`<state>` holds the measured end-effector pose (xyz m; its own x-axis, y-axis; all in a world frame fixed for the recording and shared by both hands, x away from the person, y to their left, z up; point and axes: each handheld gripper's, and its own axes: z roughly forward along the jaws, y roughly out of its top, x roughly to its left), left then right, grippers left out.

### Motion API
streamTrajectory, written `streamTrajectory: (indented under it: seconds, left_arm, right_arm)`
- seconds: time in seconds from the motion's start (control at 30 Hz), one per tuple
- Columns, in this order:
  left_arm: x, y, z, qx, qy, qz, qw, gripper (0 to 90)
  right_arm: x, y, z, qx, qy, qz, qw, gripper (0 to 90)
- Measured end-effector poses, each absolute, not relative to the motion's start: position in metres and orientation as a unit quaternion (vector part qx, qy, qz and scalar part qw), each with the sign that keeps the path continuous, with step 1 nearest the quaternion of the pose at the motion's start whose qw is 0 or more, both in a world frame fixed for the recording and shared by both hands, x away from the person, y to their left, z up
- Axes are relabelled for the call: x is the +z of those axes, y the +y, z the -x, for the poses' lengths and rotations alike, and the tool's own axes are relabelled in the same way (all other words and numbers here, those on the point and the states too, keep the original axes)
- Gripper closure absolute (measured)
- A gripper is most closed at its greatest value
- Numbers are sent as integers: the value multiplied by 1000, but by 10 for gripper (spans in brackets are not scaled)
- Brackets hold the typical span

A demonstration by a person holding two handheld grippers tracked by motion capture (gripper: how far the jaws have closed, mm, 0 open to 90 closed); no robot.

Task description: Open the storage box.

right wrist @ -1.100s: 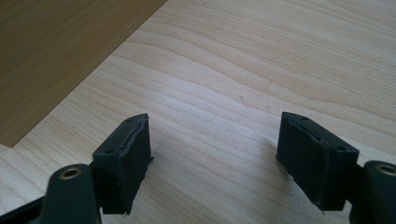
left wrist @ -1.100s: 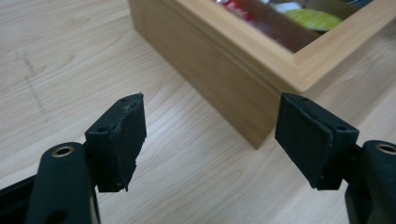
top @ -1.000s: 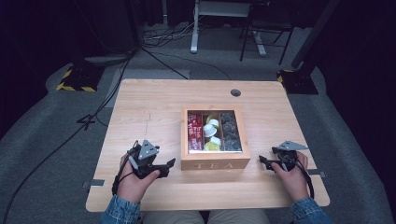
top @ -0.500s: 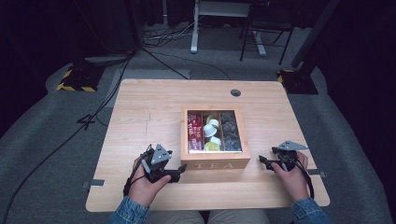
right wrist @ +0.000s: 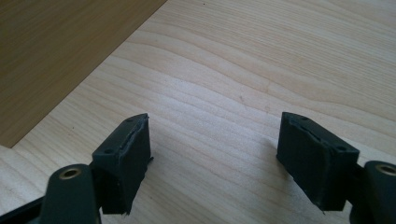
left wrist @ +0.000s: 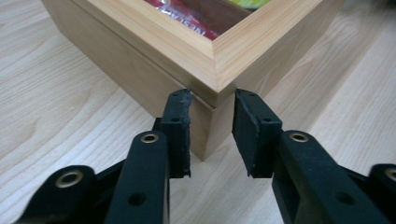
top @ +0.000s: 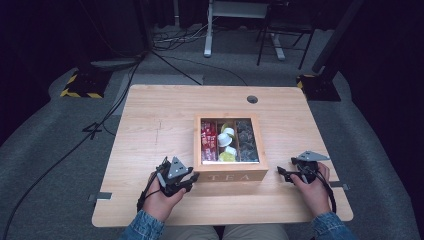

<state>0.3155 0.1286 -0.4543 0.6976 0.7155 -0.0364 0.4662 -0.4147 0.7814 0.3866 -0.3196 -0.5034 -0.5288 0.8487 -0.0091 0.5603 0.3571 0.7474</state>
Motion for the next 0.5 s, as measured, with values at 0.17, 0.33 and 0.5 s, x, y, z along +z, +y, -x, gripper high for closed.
streamTrajectory:
  seconds: [0.17, 0.33, 0.5]
  left_arm:
    - [-452, 128, -314, 161, 353, -831, 399, 702]
    - [-450, 127, -314, 164, 351, -830, 402, 733]
    - [-448, 127, -315, 159, 354, -830, 402, 735]
  right_arm:
    - [-503, -320, -387, 356, 798, -441, 203, 258]
    - [-503, -319, -387, 355, 798, -442, 204, 222]
    - [-494, -318, -385, 324, 813, -434, 212, 200]
